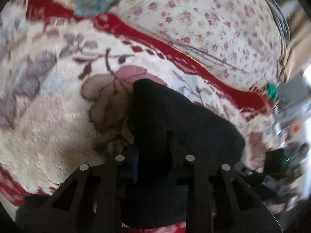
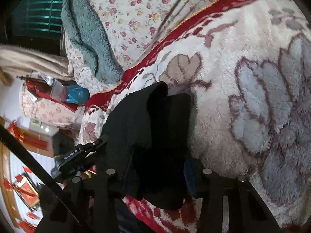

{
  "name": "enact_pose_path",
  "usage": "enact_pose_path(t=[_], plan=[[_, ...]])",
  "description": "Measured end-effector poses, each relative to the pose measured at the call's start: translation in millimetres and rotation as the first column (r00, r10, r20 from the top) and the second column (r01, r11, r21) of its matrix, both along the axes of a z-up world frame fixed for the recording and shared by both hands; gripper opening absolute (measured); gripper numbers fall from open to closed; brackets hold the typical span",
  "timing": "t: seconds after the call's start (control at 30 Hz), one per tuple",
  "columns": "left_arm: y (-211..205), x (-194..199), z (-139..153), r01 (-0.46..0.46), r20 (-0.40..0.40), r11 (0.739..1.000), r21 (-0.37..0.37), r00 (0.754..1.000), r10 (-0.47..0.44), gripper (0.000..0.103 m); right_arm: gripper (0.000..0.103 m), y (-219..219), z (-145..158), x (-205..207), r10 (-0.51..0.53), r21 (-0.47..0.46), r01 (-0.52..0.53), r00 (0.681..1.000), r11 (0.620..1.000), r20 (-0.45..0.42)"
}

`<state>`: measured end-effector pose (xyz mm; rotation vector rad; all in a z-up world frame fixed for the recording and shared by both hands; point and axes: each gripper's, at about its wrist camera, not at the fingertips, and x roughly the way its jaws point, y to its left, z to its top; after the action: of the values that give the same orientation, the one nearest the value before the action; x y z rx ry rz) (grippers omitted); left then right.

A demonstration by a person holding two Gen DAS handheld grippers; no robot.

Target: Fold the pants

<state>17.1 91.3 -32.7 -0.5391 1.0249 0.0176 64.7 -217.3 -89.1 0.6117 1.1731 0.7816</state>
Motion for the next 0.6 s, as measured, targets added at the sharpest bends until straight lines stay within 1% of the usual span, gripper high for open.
enact_pose_path(t=[0.03,0.07,0.1,0.2,0.27,0.33,0.37,0.47,0.53,0.57,0.6], plan=[[-5,0,3,0.009,0.014,0.999,0.043,1.000,-0.009,0.022,0.032,1,4,-2,0.002,-0.018,-0.002,1.000,1.000,0.023],[-8,-1,6,0.012,0.037,0.998,0.068,0.999,-0.015,0.022,0.031,1,9,-3,0.005,-0.028,-0.003,0.999,1.000,0.050],[-10,0,9,0.020,0.059,0.997,0.077,0.998,-0.025,0.022,0.029,1,14,-4,0.000,-0.025,0.001,0.997,1.000,0.071],[-12,4,22,0.054,0.148,0.996,0.071,0.987,-0.064,0.021,0.029,-5,29,1,-0.022,-0.022,0.025,0.992,0.999,0.127],[-15,17,29,0.076,0.175,0.995,0.062,0.981,-0.086,0.021,0.029,-12,35,8,-0.037,-0.005,0.038,0.990,0.999,0.137],[-15,32,28,0.085,0.173,0.996,0.028,0.981,-0.089,0.021,0.029,-17,43,20,-0.040,-0.017,0.043,0.988,0.999,0.152],[-15,42,24,0.084,0.162,0.996,0.018,0.983,-0.086,0.021,0.029,-20,44,26,-0.039,-0.023,0.043,0.989,0.999,0.146],[-20,59,10,0.083,0.122,0.996,0.024,0.989,-0.086,0.021,0.029,-19,39,49,-0.015,-0.072,0.024,0.992,0.997,0.124],[-23,66,-5,0.081,0.069,0.995,0.050,0.994,-0.085,0.023,0.030,-17,24,63,-0.014,-0.111,0.024,0.995,0.993,0.094],[-24,66,-7,0.077,0.063,0.996,0.054,0.995,-0.080,0.024,0.031,-17,17,65,-0.022,-0.106,0.030,0.997,0.994,0.074],[-24,66,-7,0.075,0.068,0.996,0.050,0.995,-0.078,0.025,0.036,-20,8,68,-0.045,-0.076,0.048,0.998,0.996,0.037]])
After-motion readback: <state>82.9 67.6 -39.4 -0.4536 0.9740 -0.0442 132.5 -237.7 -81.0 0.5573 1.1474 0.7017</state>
